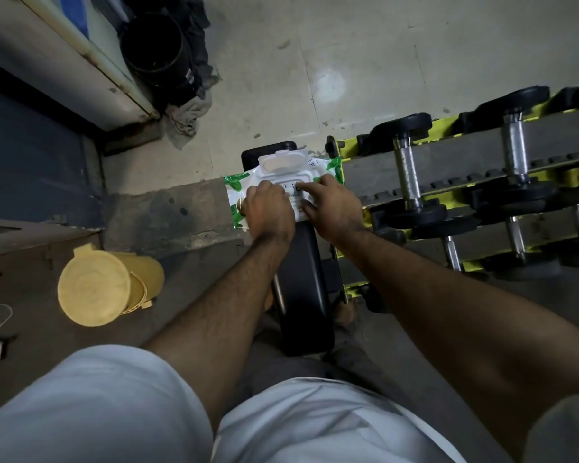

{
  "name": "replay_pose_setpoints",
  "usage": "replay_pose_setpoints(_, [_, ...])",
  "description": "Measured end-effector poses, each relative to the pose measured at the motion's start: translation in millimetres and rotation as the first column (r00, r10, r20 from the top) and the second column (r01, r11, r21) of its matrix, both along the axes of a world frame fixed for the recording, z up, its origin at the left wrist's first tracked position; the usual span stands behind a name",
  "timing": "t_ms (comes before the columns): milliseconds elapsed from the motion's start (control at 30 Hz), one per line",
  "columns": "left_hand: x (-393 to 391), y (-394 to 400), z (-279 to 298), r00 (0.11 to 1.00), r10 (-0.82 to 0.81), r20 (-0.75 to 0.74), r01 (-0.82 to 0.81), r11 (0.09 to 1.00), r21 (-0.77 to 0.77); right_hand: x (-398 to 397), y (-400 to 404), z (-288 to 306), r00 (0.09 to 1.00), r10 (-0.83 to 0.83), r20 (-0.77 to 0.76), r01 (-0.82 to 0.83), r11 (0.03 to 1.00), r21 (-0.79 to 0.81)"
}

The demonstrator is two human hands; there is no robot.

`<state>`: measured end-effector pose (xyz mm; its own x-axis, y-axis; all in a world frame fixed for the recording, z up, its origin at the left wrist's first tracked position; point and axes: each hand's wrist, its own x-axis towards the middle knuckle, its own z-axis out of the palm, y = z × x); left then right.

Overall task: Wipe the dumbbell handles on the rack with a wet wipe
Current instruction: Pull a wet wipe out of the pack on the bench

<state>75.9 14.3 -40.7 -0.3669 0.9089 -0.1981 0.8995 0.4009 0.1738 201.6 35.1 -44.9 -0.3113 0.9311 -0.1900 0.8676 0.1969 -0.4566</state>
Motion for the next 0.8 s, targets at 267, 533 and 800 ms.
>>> replay_pose_setpoints(267, [-4.3,-1.7,-1.9,0.970,-0.034,0.239,-0.005,0.987,0.160,-3.8,1.4,0.0,1.000,-0.012,0.010,0.012,1.000,0.003])
replay_pose_setpoints(533, [-5.4,-15.1,-1.3,0.964,-0.026,0.263,-0.046,0.964,0.263,-3.9,4.6,3.2,1.000,-0.029,0.002,0.030,0.999,-0.040])
replay_pose_setpoints(800, [-4.3,6.8,2.8,0.938,0.025,0.347,-0.077,0.988,0.137,-4.7,2.8,3.3,0.997,-0.019,0.069,0.021,1.000,-0.022])
